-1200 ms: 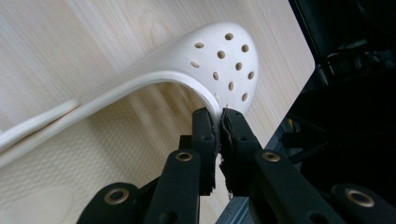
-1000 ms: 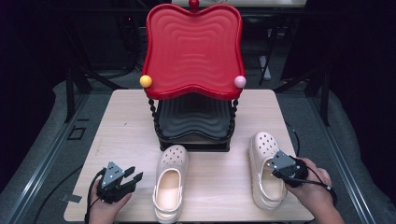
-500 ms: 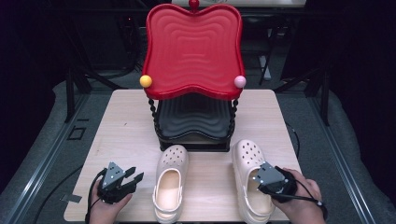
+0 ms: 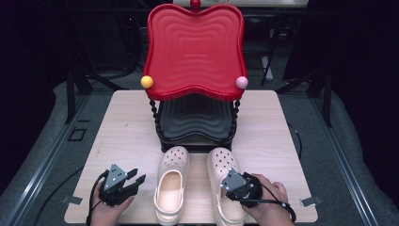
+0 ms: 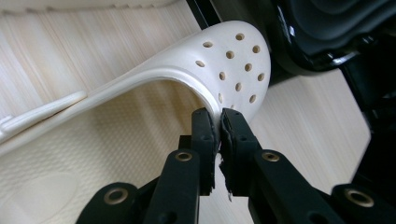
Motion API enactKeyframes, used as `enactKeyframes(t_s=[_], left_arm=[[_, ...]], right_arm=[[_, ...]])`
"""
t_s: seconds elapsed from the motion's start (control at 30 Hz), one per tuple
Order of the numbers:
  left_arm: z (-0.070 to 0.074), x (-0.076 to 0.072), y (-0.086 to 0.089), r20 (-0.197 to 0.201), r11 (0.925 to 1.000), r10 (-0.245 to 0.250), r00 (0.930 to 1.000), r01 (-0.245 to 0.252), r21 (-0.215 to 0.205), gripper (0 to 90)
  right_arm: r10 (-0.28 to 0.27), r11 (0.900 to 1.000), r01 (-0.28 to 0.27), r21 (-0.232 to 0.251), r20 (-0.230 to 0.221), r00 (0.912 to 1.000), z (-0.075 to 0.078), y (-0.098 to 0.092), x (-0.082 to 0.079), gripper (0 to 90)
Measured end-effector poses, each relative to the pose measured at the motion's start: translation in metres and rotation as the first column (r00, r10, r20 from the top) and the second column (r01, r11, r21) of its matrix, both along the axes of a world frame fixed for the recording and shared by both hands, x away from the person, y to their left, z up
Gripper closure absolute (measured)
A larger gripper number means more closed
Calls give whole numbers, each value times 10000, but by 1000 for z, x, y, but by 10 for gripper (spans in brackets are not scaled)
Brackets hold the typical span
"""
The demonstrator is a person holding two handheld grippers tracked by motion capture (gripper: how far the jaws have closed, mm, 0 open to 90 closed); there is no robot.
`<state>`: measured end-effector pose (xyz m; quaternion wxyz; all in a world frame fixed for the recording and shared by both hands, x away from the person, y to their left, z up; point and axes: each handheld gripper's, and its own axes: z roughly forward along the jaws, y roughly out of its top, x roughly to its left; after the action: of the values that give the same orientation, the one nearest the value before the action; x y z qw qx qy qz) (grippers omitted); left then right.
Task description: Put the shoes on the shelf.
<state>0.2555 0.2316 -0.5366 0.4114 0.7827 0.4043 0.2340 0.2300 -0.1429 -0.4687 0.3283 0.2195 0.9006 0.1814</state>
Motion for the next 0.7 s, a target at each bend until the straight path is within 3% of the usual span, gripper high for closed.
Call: enactKeyframes(t_s=[0.1,0.17,0.47,0.7], left_arm=[[0,-1,-2,47,10000,-22,10000,22,-44,598],[1,-2,-3,95,9999,-52,9999,53,-86,598],[6,-6,-10,224,9992,-344,9992,348,-181,597],[12,-12,-25,262,9945,-938,9952,950,-451,589]], right_arm=[[51,9998,-50,167,-113,9999,-5,12,4,843],[8,10000,-9,-81,-144,9999,-6,19,6,843],[133,9998,-136,-175,-175,9998,-16,40,18,841],[-79,10000,79,-14,-342,9994,-19,51,25,839]])
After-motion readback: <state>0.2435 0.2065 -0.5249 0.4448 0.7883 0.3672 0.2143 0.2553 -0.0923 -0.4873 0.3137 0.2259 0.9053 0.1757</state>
